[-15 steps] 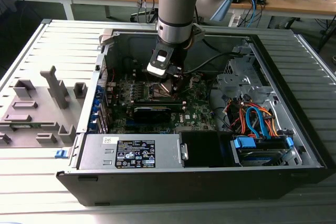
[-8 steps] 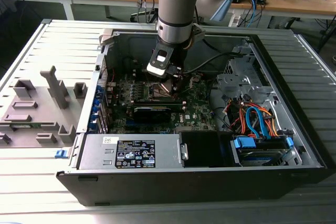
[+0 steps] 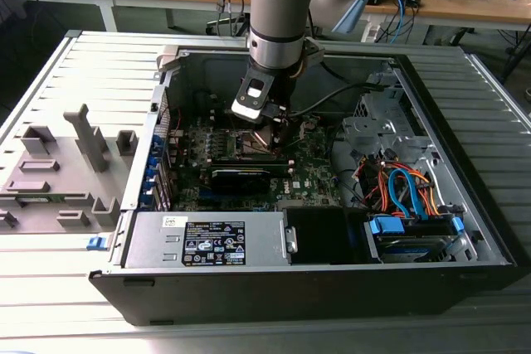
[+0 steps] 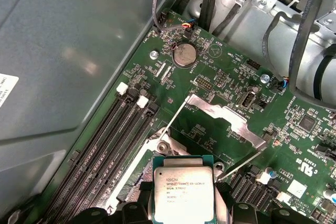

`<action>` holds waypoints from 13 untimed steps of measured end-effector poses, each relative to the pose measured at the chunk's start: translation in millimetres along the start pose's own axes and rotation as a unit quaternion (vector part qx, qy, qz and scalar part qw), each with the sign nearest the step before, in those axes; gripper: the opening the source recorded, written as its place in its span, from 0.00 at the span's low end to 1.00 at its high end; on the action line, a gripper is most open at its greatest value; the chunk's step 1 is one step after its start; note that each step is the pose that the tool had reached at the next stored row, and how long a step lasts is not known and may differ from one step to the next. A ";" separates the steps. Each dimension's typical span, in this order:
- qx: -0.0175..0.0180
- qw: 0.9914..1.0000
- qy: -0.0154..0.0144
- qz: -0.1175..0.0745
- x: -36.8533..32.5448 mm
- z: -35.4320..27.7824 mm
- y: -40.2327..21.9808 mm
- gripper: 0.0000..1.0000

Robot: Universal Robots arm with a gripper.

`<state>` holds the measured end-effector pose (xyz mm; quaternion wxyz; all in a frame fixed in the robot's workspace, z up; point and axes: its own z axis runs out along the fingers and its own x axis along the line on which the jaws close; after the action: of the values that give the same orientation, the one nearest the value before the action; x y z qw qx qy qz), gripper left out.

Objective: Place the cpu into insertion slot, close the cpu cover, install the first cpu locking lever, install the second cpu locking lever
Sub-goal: 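Place the cpu into insertion slot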

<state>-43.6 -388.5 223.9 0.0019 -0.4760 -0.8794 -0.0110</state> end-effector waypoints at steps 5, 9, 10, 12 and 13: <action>0.000 1.000 0.000 0.002 0.0 0.0 0.0 0.55; 0.000 1.000 0.000 0.004 0.0 0.0 0.0 0.55; 0.000 1.000 0.000 0.004 0.0 0.0 0.0 0.55; 0.000 1.000 0.000 0.005 0.0 0.0 0.0 0.55; 0.000 1.000 0.000 0.005 0.0 0.1 0.0 0.55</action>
<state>-43.6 -388.5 223.9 0.0019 -0.4804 -0.8770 -0.0110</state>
